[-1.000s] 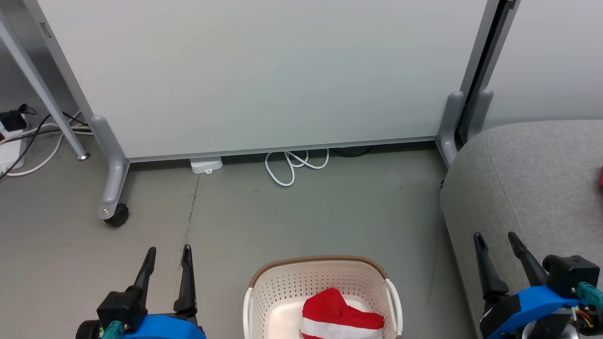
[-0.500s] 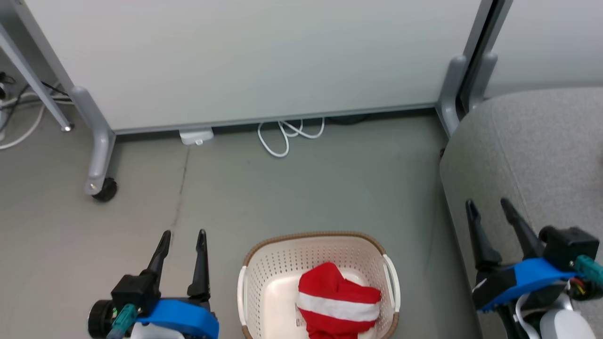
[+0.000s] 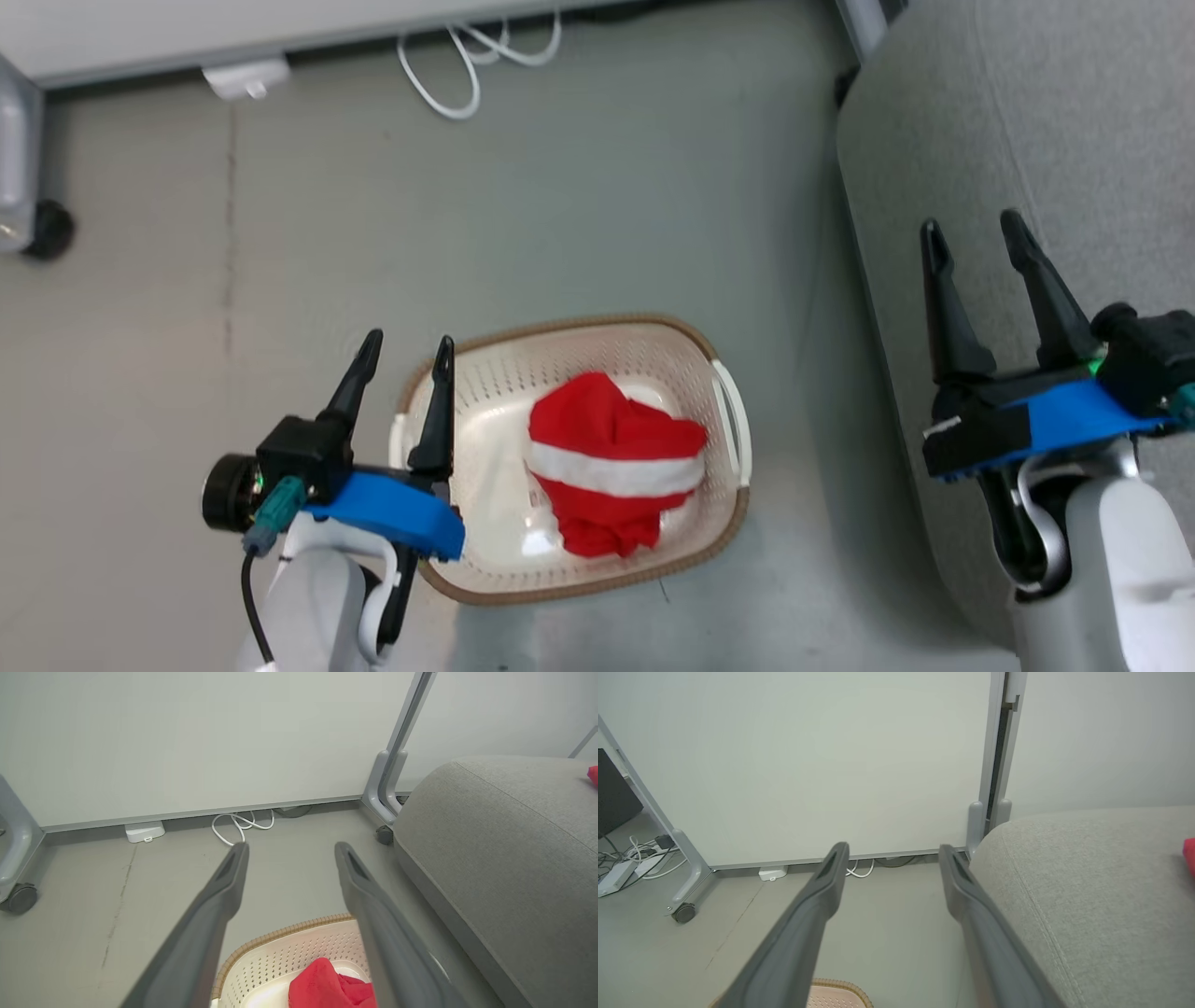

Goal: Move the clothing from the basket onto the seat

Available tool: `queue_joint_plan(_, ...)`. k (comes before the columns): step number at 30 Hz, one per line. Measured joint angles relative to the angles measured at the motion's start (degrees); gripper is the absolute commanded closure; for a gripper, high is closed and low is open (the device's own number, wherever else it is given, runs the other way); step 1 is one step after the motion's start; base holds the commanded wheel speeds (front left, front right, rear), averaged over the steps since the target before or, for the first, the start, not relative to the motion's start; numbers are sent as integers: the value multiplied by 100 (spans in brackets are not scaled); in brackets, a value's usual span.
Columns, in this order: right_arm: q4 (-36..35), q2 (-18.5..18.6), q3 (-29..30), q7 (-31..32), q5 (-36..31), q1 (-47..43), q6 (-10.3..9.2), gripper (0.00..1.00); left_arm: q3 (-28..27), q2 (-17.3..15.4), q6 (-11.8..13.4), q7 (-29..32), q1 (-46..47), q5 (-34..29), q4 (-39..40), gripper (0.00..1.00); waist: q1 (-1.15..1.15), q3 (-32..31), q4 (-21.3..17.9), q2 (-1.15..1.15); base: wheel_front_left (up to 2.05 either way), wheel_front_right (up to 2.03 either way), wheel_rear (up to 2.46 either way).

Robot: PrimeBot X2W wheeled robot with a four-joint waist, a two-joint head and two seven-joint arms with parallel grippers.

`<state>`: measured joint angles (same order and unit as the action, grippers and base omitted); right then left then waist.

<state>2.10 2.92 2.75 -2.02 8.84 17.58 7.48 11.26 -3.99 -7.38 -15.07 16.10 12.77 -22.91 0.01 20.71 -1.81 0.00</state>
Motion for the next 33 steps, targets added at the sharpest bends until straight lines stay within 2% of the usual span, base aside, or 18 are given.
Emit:
queue_joint_plan(8, 186, 1, -378, -343, 271, 606, 0, 0, 557, -208, -1, 0, 797, 90, -705, 0, 1, 1209, -510, 0, 0, 0, 0)
queue_joint_plan(19, 402, 1, -668, -702, 502, 827, 0, 0, 1508, -460, -1, 0, 1718, 191, -1823, 0, 0, 2292, -1091, 0, 0, 0, 0)
queue_joint_plan(30, 449, -2, -1298, -1020, 803, 1056, 0, 0, 1619, -515, 8, 7, 2431, 357, -3189, 0, 0, 2911, -1601, 0, 0, 0, 0)
queue_joint_plan(33, 465, 0, -1444, -1079, 872, 1054, 0, 0, 1541, -490, 197, 12, 2619, 396, -3489, 0, -1, 3014, -1726, 0, 0, 0, 0)
